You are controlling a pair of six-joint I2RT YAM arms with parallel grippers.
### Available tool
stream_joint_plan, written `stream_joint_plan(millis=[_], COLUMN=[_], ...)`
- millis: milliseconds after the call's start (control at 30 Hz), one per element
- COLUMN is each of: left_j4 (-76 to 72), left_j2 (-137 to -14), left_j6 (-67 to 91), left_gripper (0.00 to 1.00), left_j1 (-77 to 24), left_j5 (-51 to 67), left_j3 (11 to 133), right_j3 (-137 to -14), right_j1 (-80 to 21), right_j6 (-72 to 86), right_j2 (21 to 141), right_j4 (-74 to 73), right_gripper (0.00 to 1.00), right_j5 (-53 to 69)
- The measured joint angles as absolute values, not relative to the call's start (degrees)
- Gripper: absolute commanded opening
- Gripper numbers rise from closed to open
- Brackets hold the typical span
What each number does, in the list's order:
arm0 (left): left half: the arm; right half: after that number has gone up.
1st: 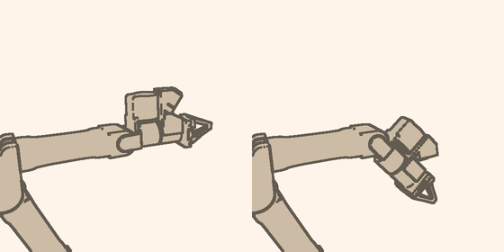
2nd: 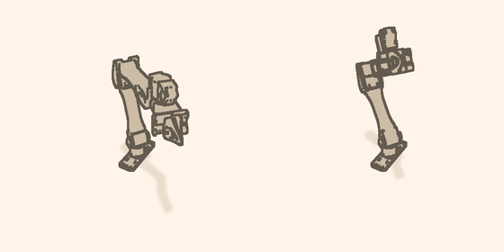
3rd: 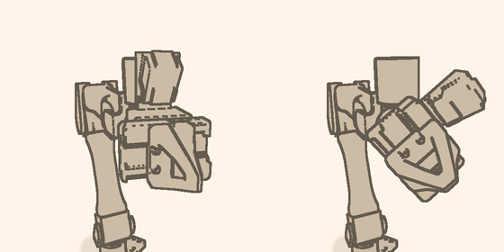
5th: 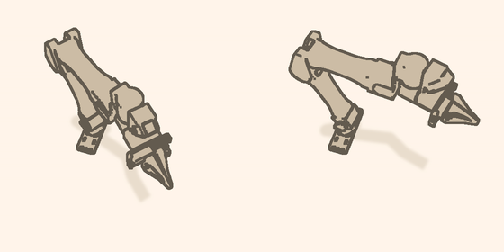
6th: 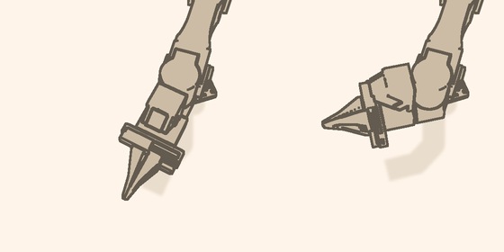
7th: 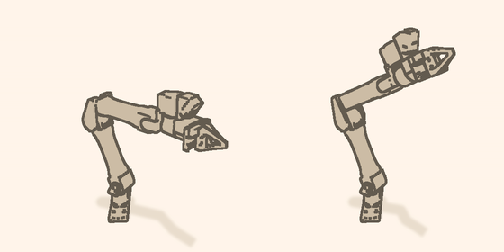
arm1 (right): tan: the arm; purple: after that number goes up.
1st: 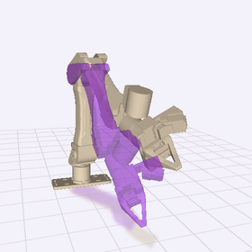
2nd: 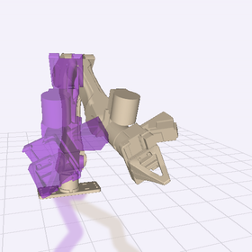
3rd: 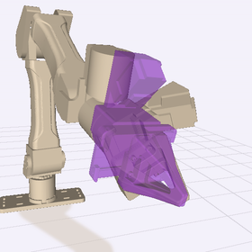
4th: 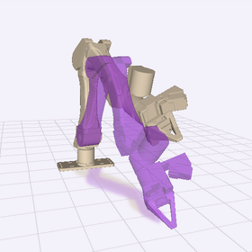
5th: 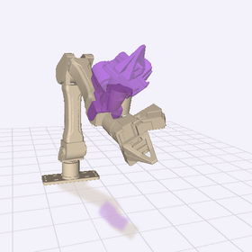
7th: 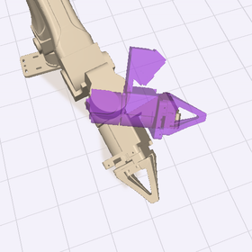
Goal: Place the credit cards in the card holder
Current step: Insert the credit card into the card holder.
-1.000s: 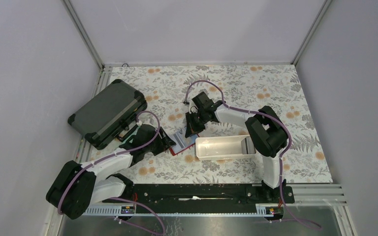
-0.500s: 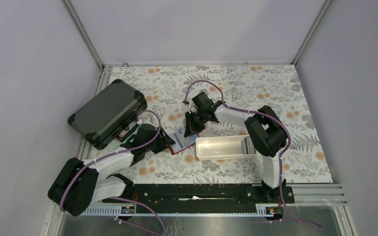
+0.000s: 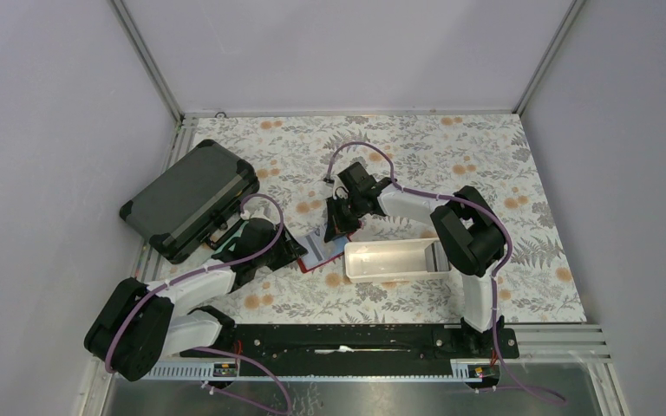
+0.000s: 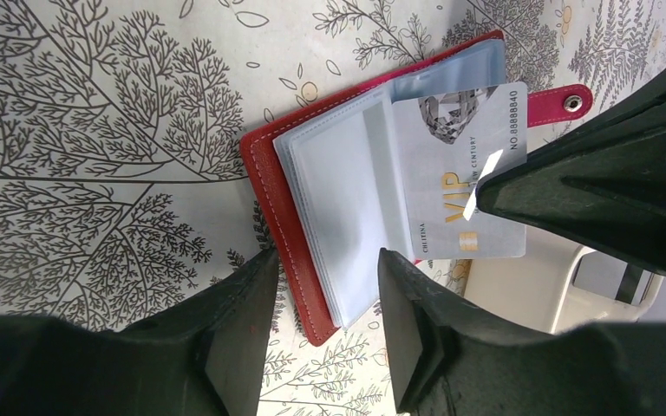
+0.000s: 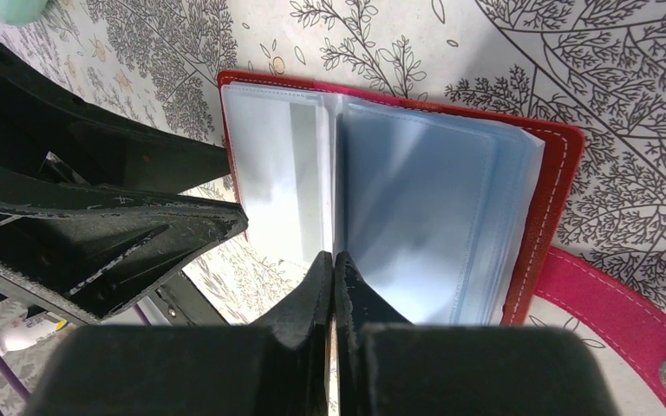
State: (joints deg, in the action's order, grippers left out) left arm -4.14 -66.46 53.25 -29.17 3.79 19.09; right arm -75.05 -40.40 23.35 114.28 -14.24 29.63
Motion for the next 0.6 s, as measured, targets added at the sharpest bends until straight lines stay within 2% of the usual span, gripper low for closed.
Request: stream_joint_plan(millis=[600], left_j4=[-4.6], left_j2=[-67.4], left_j6=[52.2], left_gripper=[0.41], left_j1=[-29.2], left_j5=[2.7], left_j3=[19.1], right_j3=[-73.9], right_j1=[-40.2], right_j6=[26.0], right_j2=[114.3], right_j4=[-10.7], right_gripper=[0.0], right_j5=[31.1])
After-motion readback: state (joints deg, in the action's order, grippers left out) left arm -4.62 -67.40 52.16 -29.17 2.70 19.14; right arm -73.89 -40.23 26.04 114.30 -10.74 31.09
